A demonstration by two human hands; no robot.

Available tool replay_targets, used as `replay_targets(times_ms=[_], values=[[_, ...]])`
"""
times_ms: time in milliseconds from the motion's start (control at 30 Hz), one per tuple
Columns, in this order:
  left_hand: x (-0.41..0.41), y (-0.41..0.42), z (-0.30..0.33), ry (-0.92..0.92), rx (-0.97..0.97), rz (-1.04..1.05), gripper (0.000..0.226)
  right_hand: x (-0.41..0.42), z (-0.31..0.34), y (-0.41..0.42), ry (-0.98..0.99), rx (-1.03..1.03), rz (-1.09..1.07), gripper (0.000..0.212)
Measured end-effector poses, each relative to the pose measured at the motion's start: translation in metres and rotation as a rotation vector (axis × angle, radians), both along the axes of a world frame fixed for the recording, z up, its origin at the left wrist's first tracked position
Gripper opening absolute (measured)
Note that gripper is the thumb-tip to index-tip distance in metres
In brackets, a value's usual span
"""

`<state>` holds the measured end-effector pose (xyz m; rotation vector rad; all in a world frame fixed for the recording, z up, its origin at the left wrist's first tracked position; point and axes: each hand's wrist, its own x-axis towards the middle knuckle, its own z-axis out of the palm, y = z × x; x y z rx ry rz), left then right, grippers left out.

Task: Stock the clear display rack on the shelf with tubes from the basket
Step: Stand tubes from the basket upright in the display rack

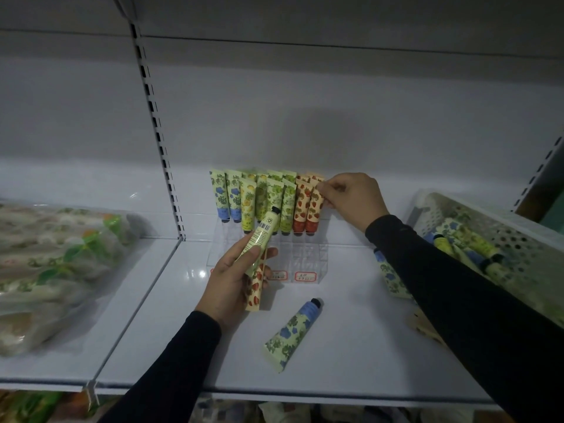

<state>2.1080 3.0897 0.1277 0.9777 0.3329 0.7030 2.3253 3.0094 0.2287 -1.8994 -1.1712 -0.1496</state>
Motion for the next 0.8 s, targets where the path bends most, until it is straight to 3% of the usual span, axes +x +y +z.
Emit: replay_targets(times_ms=[400, 633, 700, 800], values=[[0.000, 0.001, -0.001, -0.002, 0.011, -0.011, 0.039, -0.002, -0.002, 0.001, -0.025, -0.014, 0.003, 0.030], [-0.001, -0.001, -0.001, 0.015, 0.039, -0.016, 0.038, -0.007, -0.006, -0.016, 0.061, 0.159, -0.122, 0.052], [-0.001, -0.003, 0.003, 0.039, 0.085, -0.020, 0.039, -0.018, -0.007, -0.025, 0.102, 0.195, -0.087, 0.048], [-0.001, -0.008, 0.010, 0.126, 0.252, -0.032, 0.042, -0.040, -0.011, -0.034, 0.246, 0.004, 0.122, 0.033]])
